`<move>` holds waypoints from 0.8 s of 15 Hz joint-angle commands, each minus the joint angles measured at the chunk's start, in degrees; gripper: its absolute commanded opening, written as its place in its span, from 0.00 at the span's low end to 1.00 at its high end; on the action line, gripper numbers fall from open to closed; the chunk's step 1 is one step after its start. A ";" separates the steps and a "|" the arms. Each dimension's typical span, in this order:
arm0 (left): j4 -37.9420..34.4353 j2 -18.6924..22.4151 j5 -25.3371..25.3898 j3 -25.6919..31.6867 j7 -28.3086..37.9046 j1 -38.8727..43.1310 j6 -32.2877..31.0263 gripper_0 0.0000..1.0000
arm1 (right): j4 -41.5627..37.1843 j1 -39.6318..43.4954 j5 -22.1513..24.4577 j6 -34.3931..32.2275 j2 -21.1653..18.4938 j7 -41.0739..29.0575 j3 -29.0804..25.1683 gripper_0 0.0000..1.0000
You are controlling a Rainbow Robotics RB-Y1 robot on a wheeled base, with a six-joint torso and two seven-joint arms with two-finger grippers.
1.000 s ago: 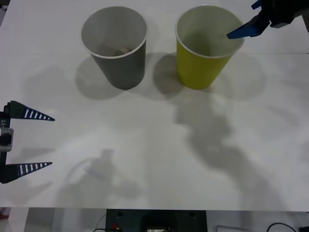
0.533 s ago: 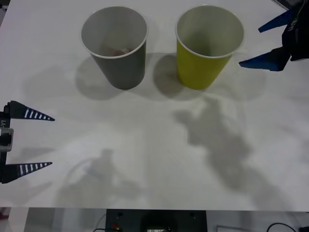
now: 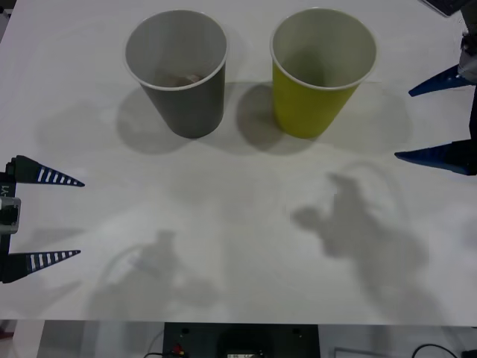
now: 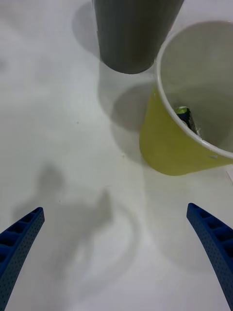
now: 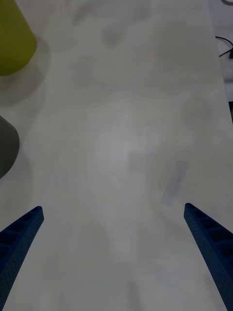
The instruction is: Put the can into the green bin and the plastic bottle into the gray bin
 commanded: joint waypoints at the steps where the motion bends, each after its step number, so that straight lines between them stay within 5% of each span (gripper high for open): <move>1: 0.00 0.00 0.00 0.00 0.00 0.00 0.00 1.00 | 0.01 4.50 -1.66 0.08 0.00 7.18 -1.54 1.00; 12: 0.00 0.00 0.00 0.00 0.00 0.00 0.00 1.00 | 0.01 16.28 -2.27 0.08 5.36 25.64 -5.67 1.00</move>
